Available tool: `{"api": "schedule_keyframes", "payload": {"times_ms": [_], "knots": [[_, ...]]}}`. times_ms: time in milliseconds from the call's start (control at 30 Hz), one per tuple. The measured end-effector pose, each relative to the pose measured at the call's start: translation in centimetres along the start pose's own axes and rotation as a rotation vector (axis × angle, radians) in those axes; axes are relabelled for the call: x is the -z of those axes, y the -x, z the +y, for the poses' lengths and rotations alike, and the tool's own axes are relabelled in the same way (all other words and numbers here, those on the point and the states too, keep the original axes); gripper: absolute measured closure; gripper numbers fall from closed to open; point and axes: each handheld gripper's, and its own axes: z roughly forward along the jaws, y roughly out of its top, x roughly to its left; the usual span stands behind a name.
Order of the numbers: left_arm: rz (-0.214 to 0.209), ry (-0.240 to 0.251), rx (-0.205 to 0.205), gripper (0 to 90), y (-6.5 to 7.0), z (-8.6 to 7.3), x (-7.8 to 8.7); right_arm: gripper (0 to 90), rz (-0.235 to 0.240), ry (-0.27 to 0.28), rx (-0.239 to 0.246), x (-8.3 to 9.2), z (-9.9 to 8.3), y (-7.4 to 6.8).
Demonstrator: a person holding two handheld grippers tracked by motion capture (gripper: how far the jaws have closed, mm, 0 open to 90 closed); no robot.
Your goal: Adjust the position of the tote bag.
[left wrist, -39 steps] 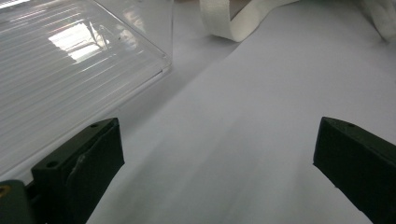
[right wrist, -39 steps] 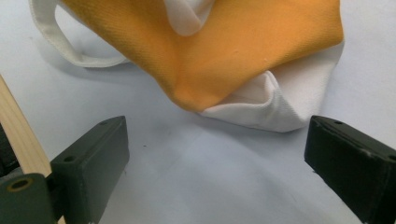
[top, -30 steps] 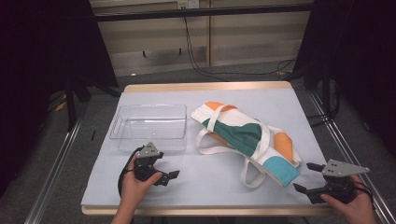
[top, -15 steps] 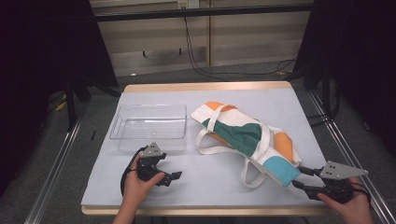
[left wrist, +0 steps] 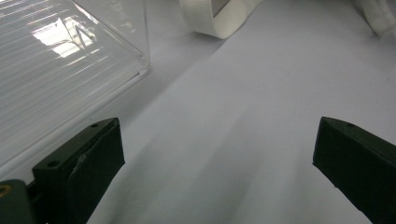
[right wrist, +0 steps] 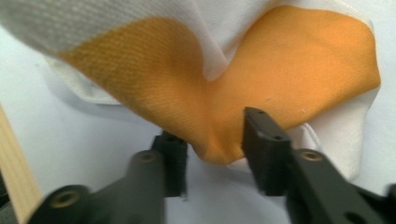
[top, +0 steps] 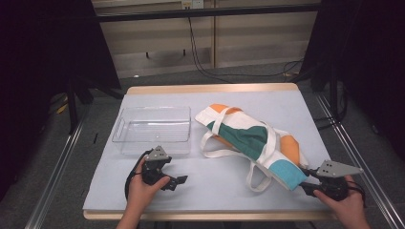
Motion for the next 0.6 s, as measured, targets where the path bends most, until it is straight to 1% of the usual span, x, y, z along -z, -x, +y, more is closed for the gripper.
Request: {"api": "schedule_keyframes", "payload": {"times_ms": [67,100,133,167,267,367,400,467,600], "knots": [[0.0,0.001,0.002,1.8,0.0,0.0,0.0,75.2,0.005,0.001,0.001,-0.1,0.1,0.1],[-0.004,-0.003,0.002,1.8,-0.1,-0.1,0.0,82.1,0.002,0.009,-0.003,-0.2,0.1,0.0],[-0.004,-0.003,0.002,1.8,-0.1,-0.1,0.0,82.1,0.002,0.009,-0.003,-0.2,0.1,0.0],[0.003,-0.004,0.002,1.8,0.0,-0.1,0.0,84.4,0.007,0.013,-0.003,-0.1,0.1,0.0],[0.001,0.002,0.007,1.8,0.0,-0.1,0.0,85.2,0.009,0.011,-0.01,-0.1,0.1,0.1],[0.001,-0.002,-0.001,1.8,0.1,-0.1,0.0,85.9,0.017,0.013,-0.005,0.0,0.1,0.3],[-0.001,-0.002,0.0,1.8,0.1,-0.1,0.0,85.9,0.011,0.014,-0.01,0.0,0.1,0.3],[0.003,-0.004,-0.006,1.9,0.1,0.0,0.0,86.2,0.016,0.015,-0.002,0.0,0.1,0.5],[0.003,-0.003,-0.004,2.0,0.1,0.0,0.0,86.4,-0.009,0.016,-0.012,0.4,0.0,1.2]]}}
